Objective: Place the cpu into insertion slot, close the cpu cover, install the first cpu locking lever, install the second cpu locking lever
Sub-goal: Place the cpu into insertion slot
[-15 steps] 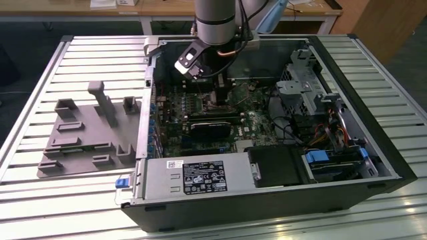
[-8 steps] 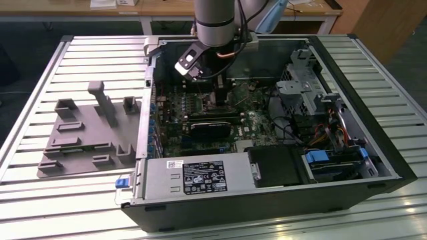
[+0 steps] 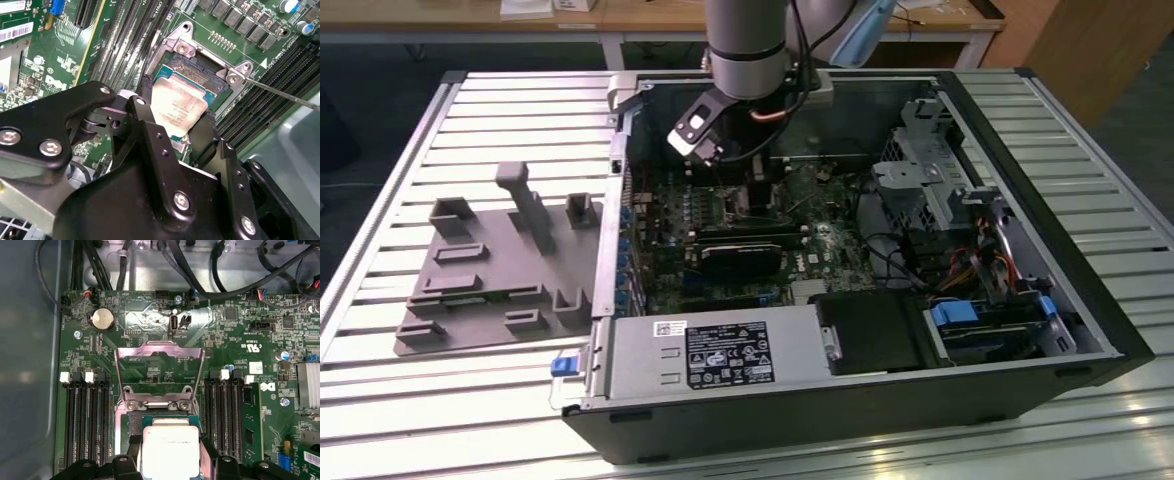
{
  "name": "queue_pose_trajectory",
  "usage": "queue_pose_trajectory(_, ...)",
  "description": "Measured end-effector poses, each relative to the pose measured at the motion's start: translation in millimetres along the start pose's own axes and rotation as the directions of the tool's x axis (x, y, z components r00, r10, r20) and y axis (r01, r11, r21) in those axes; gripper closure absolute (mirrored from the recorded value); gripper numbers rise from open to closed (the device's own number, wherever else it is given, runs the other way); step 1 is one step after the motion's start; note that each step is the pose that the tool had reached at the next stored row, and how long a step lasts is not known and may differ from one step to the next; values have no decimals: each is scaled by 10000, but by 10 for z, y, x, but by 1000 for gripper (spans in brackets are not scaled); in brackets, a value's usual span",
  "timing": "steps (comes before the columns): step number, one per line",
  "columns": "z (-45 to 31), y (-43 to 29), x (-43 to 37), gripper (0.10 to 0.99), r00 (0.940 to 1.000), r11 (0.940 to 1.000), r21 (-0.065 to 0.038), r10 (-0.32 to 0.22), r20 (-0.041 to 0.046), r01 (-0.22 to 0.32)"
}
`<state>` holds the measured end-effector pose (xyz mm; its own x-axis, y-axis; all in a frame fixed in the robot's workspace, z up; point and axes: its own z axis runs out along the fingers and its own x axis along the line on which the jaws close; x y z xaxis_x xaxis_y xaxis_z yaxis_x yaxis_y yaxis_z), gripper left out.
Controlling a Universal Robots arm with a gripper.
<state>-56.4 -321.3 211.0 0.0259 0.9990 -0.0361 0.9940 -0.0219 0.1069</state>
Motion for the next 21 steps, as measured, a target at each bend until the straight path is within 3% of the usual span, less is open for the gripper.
queue_pose_trajectory(21, 135, -52, 68, 545, 10000, 10000, -1, -1, 5, 1)
